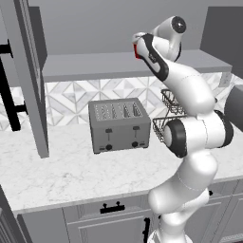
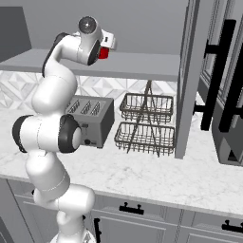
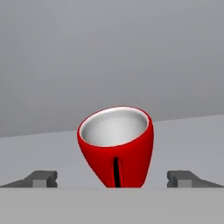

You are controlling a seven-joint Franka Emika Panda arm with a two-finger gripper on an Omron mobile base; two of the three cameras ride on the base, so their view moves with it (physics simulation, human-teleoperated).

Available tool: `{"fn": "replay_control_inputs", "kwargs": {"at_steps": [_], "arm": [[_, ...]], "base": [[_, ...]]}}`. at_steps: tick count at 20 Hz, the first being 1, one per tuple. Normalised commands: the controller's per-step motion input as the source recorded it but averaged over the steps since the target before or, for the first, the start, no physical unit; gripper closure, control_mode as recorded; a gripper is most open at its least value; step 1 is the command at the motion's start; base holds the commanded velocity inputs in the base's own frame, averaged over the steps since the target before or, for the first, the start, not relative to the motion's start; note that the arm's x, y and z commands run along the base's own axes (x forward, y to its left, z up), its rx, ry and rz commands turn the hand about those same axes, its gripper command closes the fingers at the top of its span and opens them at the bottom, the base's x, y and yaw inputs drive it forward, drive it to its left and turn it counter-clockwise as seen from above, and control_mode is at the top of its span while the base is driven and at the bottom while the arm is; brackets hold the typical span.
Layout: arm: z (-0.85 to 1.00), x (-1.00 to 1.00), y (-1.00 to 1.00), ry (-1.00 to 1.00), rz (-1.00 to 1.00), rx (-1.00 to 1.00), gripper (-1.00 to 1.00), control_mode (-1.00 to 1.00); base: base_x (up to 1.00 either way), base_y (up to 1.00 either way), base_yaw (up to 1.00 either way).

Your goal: Gather all objects into one cabinet and sort the glasses and bowls to opposite sides.

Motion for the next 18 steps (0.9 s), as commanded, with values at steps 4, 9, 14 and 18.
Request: {"fn": "replay_control_inputs", "kwargs": {"at_steps": [4, 9, 14, 18], "arm": [[0.00, 0.19, 0.00, 0.01, 0.00, 0.00, -1.00, -1.00], [0.00, 0.26, 0.00, 0.00, 0.00, 0.00, -1.00, -1.00], [0.00, 0.07, 0.00, 0.00, 0.00, 0.00, -1.00, -1.00], [0.00, 0.02, -0.15, 0.00, 0.00, 0.00, -1.00, -1.00]], "base": [[0.00, 0.00, 0.00], [0.00, 0.00, 0.00], [0.00, 0.00, 0.00], [0.00, 0.00, 0.00]]}}
